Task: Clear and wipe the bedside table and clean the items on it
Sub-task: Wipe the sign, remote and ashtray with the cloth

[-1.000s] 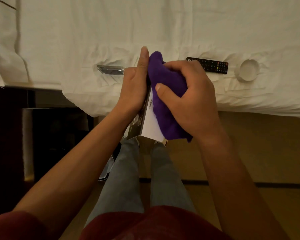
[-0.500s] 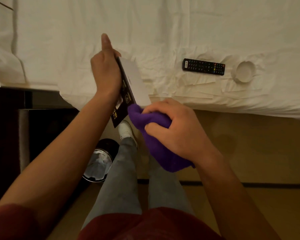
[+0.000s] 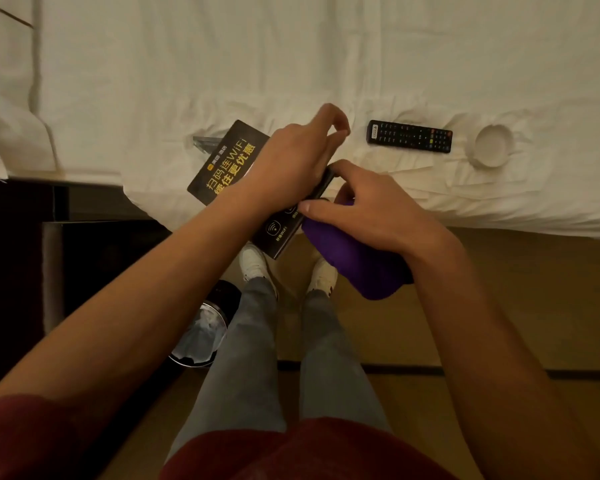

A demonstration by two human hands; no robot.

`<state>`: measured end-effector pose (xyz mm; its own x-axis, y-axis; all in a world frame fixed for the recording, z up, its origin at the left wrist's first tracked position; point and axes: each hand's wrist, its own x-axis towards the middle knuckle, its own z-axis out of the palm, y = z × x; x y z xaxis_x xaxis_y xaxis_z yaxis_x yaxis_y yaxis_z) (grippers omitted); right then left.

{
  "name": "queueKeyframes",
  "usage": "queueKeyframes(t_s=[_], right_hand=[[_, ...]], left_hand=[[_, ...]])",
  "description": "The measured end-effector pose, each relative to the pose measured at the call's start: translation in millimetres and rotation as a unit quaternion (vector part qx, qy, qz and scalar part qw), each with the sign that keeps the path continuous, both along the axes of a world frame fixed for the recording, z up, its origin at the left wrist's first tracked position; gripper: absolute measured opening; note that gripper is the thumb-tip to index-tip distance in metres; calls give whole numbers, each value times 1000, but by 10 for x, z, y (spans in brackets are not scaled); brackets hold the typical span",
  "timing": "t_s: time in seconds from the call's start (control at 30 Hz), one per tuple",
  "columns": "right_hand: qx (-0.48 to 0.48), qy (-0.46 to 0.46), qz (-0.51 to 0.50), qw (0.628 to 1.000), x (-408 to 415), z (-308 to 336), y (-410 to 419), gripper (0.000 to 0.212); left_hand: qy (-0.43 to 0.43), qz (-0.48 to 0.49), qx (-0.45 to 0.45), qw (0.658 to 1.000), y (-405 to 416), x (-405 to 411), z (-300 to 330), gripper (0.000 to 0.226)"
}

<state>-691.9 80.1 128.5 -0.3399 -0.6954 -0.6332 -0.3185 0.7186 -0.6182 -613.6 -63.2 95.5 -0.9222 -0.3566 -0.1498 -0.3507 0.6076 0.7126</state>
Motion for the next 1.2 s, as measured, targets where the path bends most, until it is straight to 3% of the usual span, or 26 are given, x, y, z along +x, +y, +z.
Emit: queueKeyframes(t_s=[0.13, 0.27, 0.43, 0.57, 0.67, 0.77, 0.83, 0.9, 1.0, 1.1, 1.2], right_hand=[[-8, -73, -9, 997, -33, -45, -7, 33], [-57, -208, -78, 973, -104, -18, 140, 10], [-77, -257, -97, 959, -216, -18, 322, 12], [-103, -259, -126, 952, -334, -31, 456, 11], [-139, -256, -209, 934, -413, -95, 513, 20], [-158, -260, -273, 913, -394, -203, 438, 17], [-160, -237, -271, 919, -333, -305, 334, 20], [-150, -206, -247, 935, -277, -400, 228, 24], [-96, -160, -176, 967, -302, -514, 126, 27], [-22, -109, -86, 990, -442, -582, 64, 28], [-25, -103, -110, 988, -568, -563, -15, 16]], left_hand=[[16, -30, 7, 999, 1, 13, -21, 27], [42, 55, 26, 997, -133, 89, -116, 37], [-29, 77, 0, 997, -402, 194, -275, 53], [-96, 218, -19, 971, -884, 389, -470, 50], [-101, 305, 90, 943, -1049, 635, -508, 50], [-82, 255, 319, 909, -859, 745, -388, 60], [-78, 177, 379, 905, -690, 755, -329, 63], [-59, 117, 360, 924, -556, 744, -314, 46], [-21, 140, 346, 927, -508, 723, -348, 18], [2, 109, 284, 953, -586, 705, -382, 11], [-2, 102, 247, 964, -638, 633, -426, 14]])
